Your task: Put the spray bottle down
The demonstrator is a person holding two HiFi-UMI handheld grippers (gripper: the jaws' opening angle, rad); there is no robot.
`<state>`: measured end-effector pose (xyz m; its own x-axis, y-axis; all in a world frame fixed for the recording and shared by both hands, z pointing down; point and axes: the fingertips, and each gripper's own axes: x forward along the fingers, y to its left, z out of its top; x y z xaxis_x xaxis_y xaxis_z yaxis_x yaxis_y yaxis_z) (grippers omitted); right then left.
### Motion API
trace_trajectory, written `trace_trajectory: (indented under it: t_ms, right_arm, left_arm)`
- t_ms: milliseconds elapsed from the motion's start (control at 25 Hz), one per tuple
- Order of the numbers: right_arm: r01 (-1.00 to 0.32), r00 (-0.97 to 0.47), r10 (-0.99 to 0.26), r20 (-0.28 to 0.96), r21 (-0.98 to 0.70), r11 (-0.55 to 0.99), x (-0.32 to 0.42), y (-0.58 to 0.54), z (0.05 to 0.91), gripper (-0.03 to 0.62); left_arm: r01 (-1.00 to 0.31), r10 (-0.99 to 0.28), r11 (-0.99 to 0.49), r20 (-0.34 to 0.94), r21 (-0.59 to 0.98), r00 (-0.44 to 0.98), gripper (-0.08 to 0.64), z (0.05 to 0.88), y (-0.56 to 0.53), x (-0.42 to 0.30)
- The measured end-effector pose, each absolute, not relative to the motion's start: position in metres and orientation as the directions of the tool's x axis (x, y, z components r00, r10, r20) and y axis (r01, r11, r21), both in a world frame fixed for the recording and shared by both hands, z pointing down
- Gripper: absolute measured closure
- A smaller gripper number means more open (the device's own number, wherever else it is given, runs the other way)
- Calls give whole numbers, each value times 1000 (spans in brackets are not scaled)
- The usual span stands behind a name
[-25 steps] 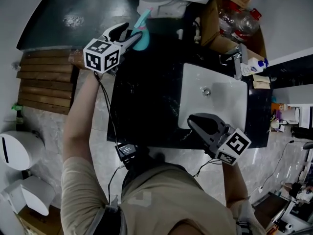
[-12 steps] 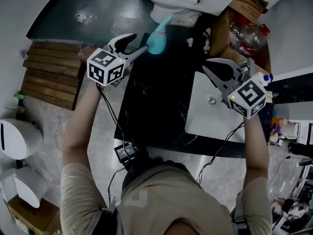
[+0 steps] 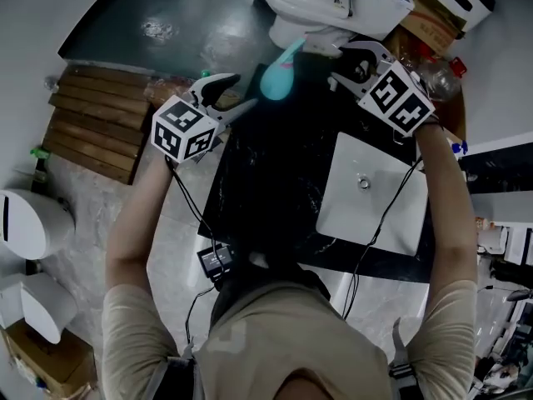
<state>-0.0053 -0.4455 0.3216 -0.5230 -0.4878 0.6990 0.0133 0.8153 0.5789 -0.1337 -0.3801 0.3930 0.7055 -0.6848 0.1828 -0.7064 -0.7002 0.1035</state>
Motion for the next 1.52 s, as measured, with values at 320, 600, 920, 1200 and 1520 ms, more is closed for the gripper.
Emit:
trace_trajectory:
  t_ms: [320,600,920,1200,1520]
  right_arm:
    - [255,-480,-437,761,597,760,-43,-483,337,422]
    - [312,-467,-346,814,518,797,-68,-500,359,422]
    - [274,-443,-313,840,459,845,-66,-504,374,431]
    - [189,-340,-338,877,416,889,-56,-506,374,466]
    - [13,-272,-365,890,383,924,-45,-506,369,497]
  left_arm:
    - [-722,-693,-689,236,61,681,311,393,-366,-124]
    - [-735,-702,-670,232,106,673,311,391,-346,-116]
    - [-767,-739,-627,206,137,641,311,385,-337,-126]
    - [-771,-749,-624,185,128,637,311,378,-331,-126]
    - [-763,-744,-635,173,117,646,311,374,-325,-124]
